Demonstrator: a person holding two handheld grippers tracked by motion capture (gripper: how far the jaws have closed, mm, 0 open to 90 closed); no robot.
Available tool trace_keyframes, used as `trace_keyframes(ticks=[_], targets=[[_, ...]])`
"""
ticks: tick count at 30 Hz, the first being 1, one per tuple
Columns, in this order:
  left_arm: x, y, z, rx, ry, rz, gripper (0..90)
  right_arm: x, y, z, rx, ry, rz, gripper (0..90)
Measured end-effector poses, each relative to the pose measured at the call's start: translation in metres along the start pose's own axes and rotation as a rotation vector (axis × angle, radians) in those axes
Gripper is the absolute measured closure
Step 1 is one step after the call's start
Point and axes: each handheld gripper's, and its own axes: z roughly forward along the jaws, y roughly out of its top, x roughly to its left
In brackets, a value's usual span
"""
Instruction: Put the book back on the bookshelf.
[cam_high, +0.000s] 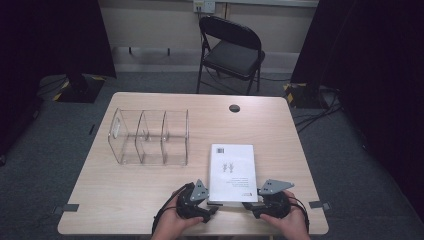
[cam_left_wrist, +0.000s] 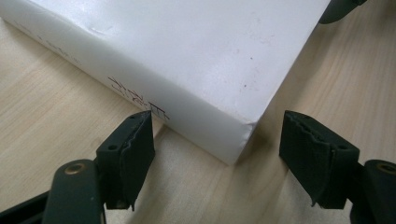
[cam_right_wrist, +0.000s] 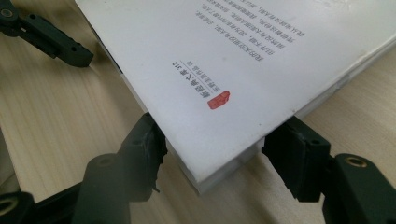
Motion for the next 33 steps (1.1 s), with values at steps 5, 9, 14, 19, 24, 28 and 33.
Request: trace_keyframes(ticks=[5,9,14,19,24,28,33], targets=[[0.0000,0.0000,0.0000,0.000,0.001,-0.001,26.1,0.0000,0.0011,-0.0009,-0.009,-0.001,-0.002,39.4],[0.0008,0.0002,0.0003,0.007,-0.002,0.006,23.8,0.0008,0.0021,-0.0011,-0.012,0.002,-0.005,40.0],[-0.0002,0.0002,0.0010,0.000,-0.005,-0.005,22.7,-0.0008,0.0019,-0.0018,-0.021,0.014,-0.005,40.4],[0.0015,0.0002,-0.0002,0.012,-0.002,0.014,23.3,-0.0001,0.0028,-0.0023,-0.018,0.011,-0.004,40.4],[0.0018,0.0006,-0.0005,0.018,-0.003,0.012,23.9,0.0004,0.0036,-0.0032,-0.024,0.009,0.002,40.4],[0.0020,0.0002,0.0003,-0.003,-0.015,-0.002,25.2,0.0004,0.0049,-0.0043,-0.031,0.010,0.003,40.8],[0.0020,0.0003,0.0002,-0.001,-0.013,-0.001,25.4,0.0007,0.0057,-0.0053,-0.030,0.007,0.003,40.9]])
